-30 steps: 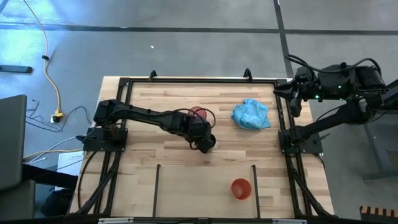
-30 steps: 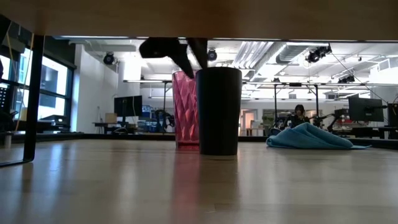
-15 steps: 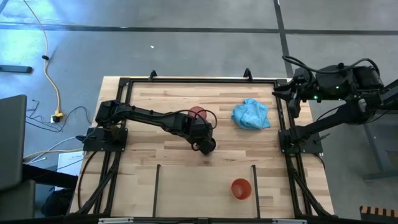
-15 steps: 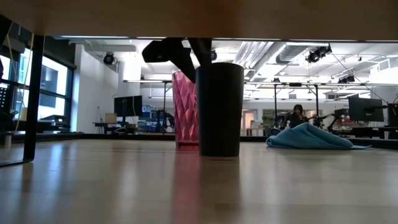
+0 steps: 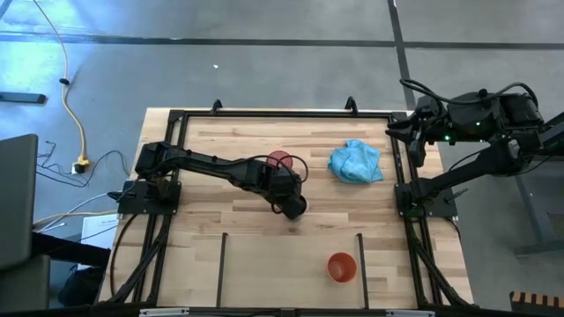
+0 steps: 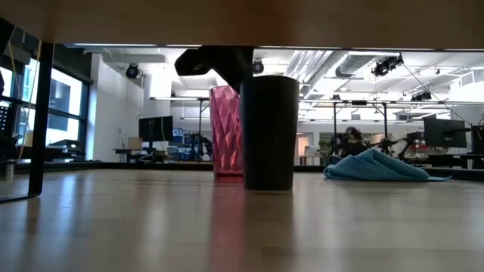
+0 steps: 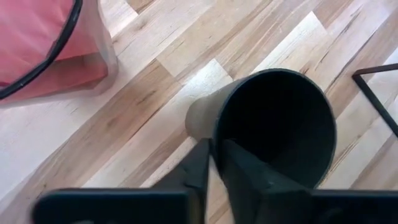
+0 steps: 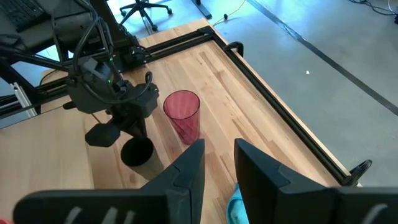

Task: Stack small to large cups/mugs on shelf
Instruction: Put the black cup on the shelf

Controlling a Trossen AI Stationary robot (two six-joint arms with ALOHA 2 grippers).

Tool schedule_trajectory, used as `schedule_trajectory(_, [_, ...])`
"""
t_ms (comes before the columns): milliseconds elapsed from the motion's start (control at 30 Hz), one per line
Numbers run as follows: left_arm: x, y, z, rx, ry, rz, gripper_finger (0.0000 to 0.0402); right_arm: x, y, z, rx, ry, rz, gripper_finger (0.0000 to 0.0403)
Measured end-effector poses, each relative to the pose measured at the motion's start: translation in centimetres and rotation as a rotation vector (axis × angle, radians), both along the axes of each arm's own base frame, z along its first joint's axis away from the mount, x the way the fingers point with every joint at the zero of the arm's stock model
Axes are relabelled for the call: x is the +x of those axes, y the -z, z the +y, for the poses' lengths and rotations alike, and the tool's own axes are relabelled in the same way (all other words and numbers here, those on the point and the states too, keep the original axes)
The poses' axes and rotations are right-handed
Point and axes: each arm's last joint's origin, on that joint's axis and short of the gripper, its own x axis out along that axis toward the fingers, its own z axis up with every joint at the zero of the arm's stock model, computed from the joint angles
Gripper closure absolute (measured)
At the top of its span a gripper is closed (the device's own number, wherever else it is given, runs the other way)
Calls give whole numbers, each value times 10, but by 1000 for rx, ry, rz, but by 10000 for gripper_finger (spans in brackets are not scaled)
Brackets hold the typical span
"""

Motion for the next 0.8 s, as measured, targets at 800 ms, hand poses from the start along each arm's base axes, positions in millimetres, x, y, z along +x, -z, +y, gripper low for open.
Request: schedule_trajectory(800, [-3, -50, 0, 40, 105, 21, 401, -1, 1, 0, -2, 0, 18, 325])
